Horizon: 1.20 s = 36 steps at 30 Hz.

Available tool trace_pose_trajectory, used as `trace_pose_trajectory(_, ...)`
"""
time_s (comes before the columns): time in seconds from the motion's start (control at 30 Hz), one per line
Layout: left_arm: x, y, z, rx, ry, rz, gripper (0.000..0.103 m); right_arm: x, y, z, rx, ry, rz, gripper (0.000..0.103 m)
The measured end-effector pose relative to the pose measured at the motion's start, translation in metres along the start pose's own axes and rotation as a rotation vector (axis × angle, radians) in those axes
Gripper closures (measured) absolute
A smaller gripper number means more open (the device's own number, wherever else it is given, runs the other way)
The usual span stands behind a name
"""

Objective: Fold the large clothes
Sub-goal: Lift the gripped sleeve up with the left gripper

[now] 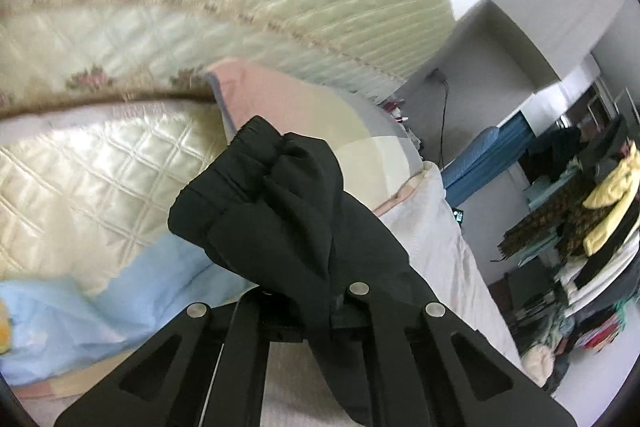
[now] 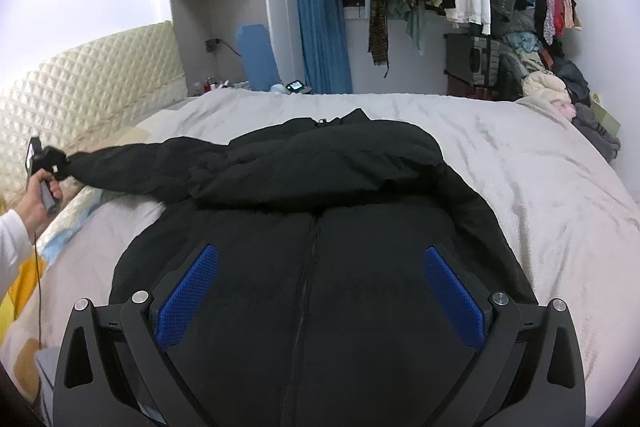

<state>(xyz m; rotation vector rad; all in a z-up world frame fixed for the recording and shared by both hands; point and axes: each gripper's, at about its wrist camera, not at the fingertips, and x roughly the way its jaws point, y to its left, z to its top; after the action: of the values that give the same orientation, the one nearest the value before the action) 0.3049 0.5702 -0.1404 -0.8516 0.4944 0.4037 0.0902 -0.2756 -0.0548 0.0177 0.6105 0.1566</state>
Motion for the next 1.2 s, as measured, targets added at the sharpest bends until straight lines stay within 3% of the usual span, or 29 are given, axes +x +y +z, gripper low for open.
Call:
trace_pose_trajectory(0.17,-0.045,-0.040,-0.001,0.158,-0.036,0.015,0.101,-0.018,-0.008,-0.006,-0.012,-0.056,-0.025,0.000)
trace_pose_trajectory(0.3,-0.078,-0.073,-0.006,0.214,-0.052,0.007,0.101,-0.025,-0.014,-0.008,-0.009,-0.072,-0.004,0.000)
trace_pose_trajectory(0.63,-0.156,-0.200,-0.028,0.411,-0.115,-0.068,0.101,-0.035,-0.028,-0.011,-0.021,-0.098,0.037,0.000)
trace_pose_trajectory(0.9,-0.191,-0.303,-0.082,0.528,-0.110,-0.167,0.100,-0.046,-0.053,-0.006,0.034,-0.137,0.031,0.000)
trace_pose_trajectory(1.2,-0.215,-0.404,-0.174,0.591,-0.084,-0.286,0.099,-0.056,-0.082,-0.010,0.056,-0.162,0.019,0.000)
